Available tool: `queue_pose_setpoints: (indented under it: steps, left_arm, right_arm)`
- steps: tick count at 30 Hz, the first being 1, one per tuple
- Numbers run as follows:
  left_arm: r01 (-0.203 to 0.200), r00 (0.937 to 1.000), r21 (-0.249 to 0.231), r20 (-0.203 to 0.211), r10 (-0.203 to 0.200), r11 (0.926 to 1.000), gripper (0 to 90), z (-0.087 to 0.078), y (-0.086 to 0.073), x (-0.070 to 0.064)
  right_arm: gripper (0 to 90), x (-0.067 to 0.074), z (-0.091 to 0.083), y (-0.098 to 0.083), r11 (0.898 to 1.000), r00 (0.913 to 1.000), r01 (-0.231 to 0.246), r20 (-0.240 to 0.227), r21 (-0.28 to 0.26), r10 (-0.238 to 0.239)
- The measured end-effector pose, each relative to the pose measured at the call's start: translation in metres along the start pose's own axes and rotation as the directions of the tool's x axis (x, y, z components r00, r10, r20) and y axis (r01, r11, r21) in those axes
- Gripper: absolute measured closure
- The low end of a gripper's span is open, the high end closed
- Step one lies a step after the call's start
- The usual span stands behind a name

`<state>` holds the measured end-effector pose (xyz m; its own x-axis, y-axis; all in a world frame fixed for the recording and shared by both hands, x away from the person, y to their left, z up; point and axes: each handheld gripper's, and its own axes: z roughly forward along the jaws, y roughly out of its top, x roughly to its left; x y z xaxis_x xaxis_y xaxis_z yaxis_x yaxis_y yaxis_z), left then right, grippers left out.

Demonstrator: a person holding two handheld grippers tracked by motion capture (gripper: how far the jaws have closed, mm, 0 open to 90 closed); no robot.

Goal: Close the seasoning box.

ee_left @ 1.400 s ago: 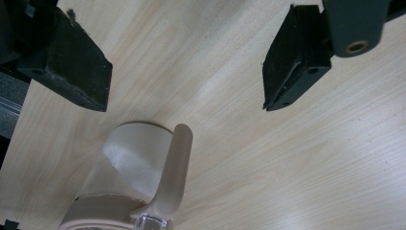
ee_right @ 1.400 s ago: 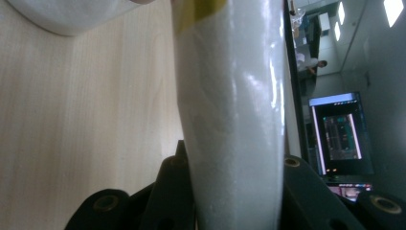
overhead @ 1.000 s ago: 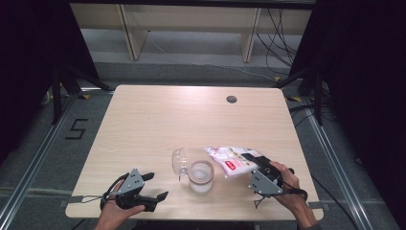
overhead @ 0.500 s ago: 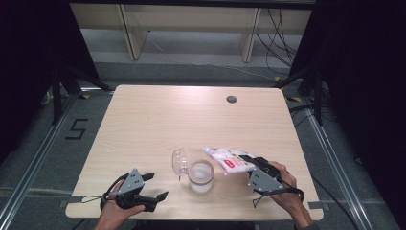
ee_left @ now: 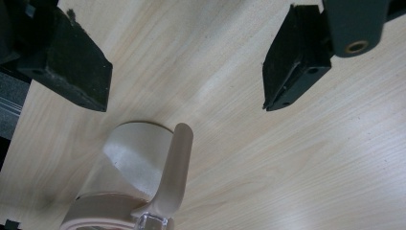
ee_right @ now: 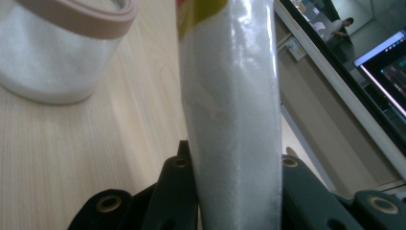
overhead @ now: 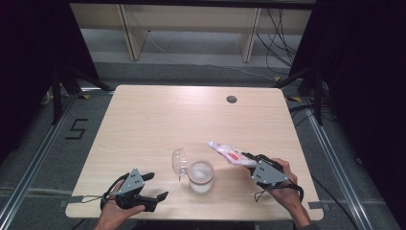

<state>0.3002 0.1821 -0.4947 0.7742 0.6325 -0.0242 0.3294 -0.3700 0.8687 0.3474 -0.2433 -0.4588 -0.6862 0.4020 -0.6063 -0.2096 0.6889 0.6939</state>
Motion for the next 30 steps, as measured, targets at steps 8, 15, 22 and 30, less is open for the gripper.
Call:
queue_pose_setpoints:
  steps: [8,15,22,30]
  left_arm:
    - [0.015,0.9999,-0.01,0.005,-0.015,0.9998,17.1,0.001,0.0,-0.001]
    - [0.013,0.9999,-0.01,0.007,-0.013,0.9999,17.1,0.0,0.0,-0.001]
    - [0.017,0.9998,-0.01,0.009,-0.017,0.9998,17.1,0.0,0.0,-0.002]
    - [0.018,0.9998,-0.012,0.008,-0.018,0.9998,17.1,0.0,0.0,-0.002]
  right_arm:
    - [79.6,-0.001,0.003,-0.005,0.997,0.9971,-0.076,-0.004,-0.007,0.076]
    - [79.8,-0.005,0.006,-0.011,0.99,0.9903,-0.139,0.005,-0.005,0.139]
    - [79.7,-0.008,0.006,-0.018,0.97,0.9693,-0.245,0.027,0.002,0.244]
    - [79.2,-0.012,0.004,-0.023,0.951,0.9493,-0.311,0.049,-0.008,0.311]
